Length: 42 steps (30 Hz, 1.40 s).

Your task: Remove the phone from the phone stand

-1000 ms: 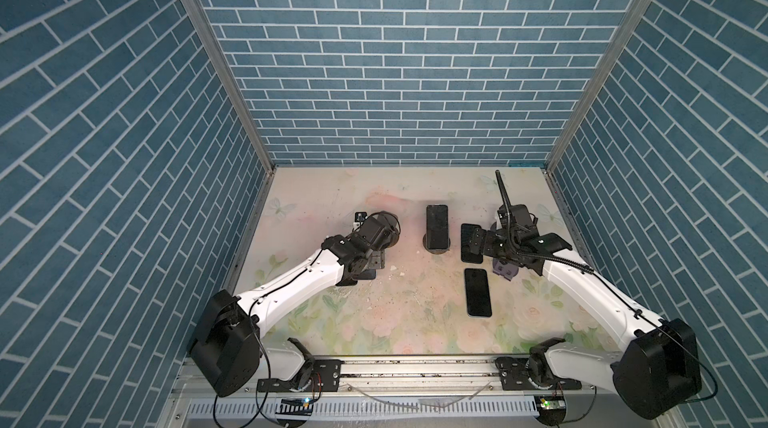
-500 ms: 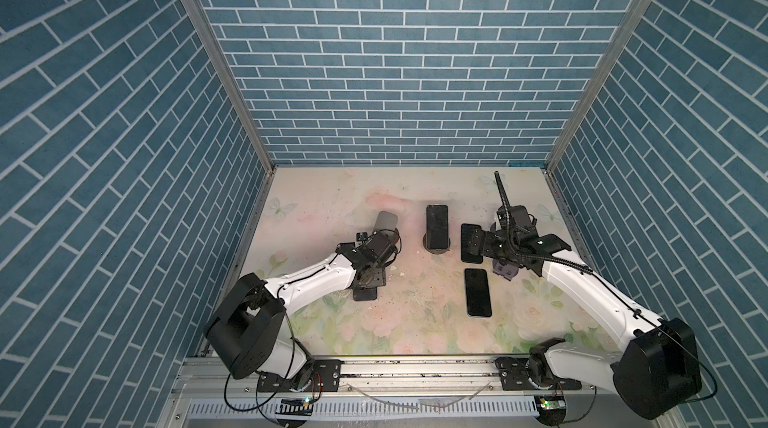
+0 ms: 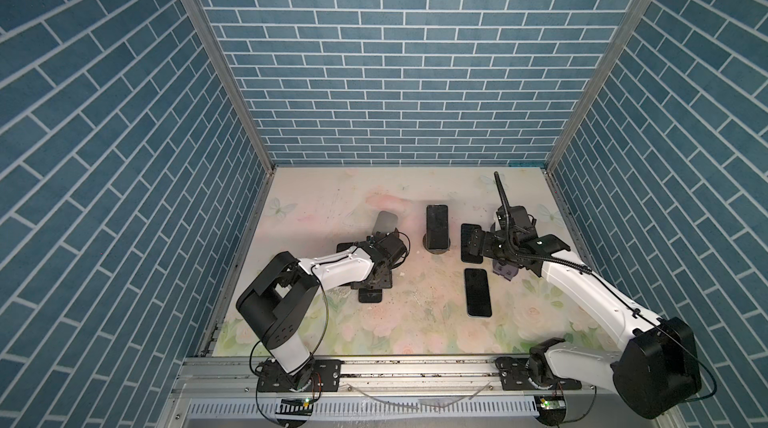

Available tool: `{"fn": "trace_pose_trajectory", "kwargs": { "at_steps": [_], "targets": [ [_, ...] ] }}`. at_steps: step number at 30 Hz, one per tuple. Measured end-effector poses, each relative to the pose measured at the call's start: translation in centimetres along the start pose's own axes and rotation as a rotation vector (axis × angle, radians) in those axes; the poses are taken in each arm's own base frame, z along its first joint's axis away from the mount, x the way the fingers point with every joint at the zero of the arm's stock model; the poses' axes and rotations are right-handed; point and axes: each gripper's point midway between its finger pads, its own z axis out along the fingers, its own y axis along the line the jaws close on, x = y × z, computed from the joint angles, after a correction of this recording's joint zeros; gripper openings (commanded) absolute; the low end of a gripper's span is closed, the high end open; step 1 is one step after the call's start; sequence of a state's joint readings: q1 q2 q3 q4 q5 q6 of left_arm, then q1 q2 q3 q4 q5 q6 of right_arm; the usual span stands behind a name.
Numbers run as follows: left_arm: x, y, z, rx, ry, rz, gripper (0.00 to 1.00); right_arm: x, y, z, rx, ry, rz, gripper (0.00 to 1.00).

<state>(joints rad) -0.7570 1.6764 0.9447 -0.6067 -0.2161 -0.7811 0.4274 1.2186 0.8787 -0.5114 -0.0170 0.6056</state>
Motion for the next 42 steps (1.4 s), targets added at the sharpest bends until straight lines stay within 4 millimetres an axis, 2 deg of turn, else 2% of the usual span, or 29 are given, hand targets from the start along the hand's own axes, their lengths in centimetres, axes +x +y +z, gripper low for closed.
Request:
{"fn": "trace_pose_trajectory", "kwargs": {
  "at_steps": [19,25,31,42],
  "targets": [
    [-1.5,-1.8,0.5,0.005,-0.007,0.031,0.61,0.4,-0.1,0.8,0.008,0.026,0.001,0.98],
    [-1.6,-1.8,0.6,-0.007,-0.006,0.035,0.63,0.4,-0.2,0.9,0.01,0.03,0.001,0.98],
    [-1.7,-1.8,0.6,-0.028,-0.005,0.049,0.7,0.6,-0.2,1.2,0.016,0.039,0.001,0.99],
    [-1.7,-1.8,0.5,-0.031,-0.007,0.051,0.72,0.7,-0.3,1.3,0.018,0.044,0.001,0.99]
  ]
}}
